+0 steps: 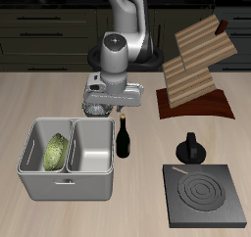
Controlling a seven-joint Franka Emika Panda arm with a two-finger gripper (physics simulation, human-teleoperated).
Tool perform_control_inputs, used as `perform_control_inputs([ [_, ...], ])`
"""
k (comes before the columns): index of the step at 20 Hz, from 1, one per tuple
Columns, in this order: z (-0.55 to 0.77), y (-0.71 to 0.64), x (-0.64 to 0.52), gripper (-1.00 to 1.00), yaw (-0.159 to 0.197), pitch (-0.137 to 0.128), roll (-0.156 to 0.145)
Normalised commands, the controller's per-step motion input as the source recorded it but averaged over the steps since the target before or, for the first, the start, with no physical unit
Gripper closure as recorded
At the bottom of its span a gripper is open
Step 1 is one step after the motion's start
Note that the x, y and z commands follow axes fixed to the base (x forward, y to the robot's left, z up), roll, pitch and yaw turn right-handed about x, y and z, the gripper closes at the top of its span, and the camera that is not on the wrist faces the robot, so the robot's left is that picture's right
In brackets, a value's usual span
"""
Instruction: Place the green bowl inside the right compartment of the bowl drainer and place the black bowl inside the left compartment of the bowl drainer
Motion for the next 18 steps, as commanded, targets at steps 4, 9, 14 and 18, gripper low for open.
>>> perform_control_inputs([
  [4,0.19,0.0,-0.1,1.0,0.013,-0.032,0.019],
  [9,0.23,0.02,-0.11,1.0,0.018,-0.029,0.018],
  [14,0.35,-0.01,-0.15,1.0,0.02,-0.045,0.015],
  [18,0.5,-0.05,-0.17,1.0,0.034,-0.065,-0.006],
])
